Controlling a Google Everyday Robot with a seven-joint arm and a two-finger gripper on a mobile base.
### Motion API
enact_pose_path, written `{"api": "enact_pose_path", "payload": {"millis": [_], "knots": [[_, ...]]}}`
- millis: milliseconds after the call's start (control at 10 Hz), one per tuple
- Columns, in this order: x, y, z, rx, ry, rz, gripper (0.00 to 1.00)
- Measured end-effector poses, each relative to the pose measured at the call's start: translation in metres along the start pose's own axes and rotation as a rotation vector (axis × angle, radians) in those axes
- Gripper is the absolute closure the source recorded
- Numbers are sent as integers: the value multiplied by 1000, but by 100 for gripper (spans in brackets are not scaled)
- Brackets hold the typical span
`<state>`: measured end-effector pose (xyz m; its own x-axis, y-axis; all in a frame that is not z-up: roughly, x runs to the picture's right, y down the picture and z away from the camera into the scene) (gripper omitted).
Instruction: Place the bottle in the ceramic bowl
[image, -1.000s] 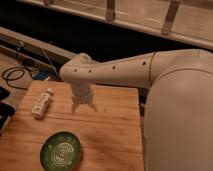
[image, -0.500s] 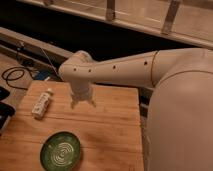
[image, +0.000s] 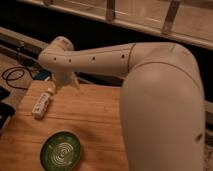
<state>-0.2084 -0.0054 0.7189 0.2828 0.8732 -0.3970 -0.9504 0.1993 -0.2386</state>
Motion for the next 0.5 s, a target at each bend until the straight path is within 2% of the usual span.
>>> {"api": "enact_pose_path", "payload": {"millis": [100,200,500], "knots": [[-14,24,3,-7,-12,-56,35],[-18,35,3,-16,-18,-75,35],[-19,28,4,-3,-15,-71,35]]}}
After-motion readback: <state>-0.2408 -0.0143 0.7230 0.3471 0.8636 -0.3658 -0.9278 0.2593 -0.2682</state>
